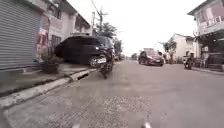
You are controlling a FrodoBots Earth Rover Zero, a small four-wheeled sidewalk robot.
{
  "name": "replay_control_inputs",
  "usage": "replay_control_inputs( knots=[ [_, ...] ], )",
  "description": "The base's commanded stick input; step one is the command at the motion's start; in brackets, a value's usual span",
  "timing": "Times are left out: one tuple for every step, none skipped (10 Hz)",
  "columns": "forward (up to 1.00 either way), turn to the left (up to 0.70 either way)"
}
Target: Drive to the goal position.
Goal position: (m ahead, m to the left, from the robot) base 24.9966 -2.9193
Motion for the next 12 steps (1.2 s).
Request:
replay_control_inputs(
  knots=[
    [0.70, -0.35],
    [0.70, -0.35],
    [0.70, -0.27],
    [0.70, 0.00],
    [0.70, 0.00],
    [0.70, 0.00],
    [0.70, 0.00],
    [0.70, 0.00],
    [0.70, 0.00],
    [0.70, 0.00],
    [0.70, 0.00],
    [0.70, 0.00]
  ],
)
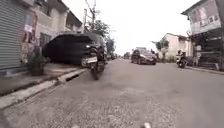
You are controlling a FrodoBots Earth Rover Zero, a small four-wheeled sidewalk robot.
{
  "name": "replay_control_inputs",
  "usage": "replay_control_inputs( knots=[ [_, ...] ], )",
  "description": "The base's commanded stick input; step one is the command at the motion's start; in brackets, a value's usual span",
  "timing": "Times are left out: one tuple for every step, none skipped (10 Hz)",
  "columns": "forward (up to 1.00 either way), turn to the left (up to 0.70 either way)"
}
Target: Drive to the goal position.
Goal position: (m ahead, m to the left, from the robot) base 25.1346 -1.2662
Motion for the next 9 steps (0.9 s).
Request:
replay_control_inputs(
  knots=[
    [0.70, 0.00],
    [0.70, 0.00],
    [0.70, 0.00],
    [0.70, 0.00],
    [0.76, 0.00],
    [0.82, 0.00],
    [0.85, -0.18],
    [0.85, -0.34],
    [0.85, -0.34]
  ],
)
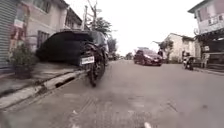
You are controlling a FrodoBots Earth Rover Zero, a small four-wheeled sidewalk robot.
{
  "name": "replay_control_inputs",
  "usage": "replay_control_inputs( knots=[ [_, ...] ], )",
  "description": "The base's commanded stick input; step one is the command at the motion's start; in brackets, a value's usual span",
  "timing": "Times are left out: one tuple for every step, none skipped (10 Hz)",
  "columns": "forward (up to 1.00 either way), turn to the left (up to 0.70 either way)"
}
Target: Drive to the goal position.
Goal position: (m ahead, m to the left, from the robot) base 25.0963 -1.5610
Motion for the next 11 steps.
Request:
replay_control_inputs(
  knots=[
    [0.85, -0.34],
    [0.85, -0.34],
    [0.85, -0.28],
    [0.85, 0.00],
    [0.85, 0.00],
    [0.85, 0.00],
    [0.85, 0.00],
    [0.85, 0.00],
    [0.85, 0.00],
    [0.85, 0.00],
    [0.85, 0.00]
  ],
)
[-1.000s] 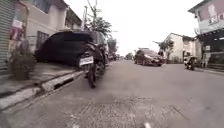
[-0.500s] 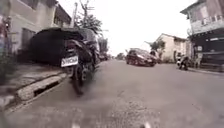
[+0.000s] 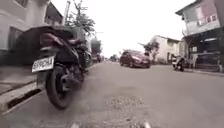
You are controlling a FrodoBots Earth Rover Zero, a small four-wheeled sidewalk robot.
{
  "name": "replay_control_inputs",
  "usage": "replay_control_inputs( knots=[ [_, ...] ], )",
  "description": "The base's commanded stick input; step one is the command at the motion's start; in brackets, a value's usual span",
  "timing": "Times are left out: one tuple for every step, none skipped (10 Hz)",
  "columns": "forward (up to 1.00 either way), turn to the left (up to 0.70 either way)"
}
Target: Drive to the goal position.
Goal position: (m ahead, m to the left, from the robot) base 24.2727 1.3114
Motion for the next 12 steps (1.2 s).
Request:
replay_control_inputs(
  knots=[
    [0.85, 0.00],
    [0.85, 0.00],
    [0.85, 0.00],
    [0.85, 0.00],
    [0.85, 0.00],
    [0.85, 0.00],
    [0.85, 0.00],
    [0.85, 0.00],
    [0.85, 0.00],
    [0.85, 0.00],
    [0.85, 0.00],
    [0.85, 0.00]
  ],
)
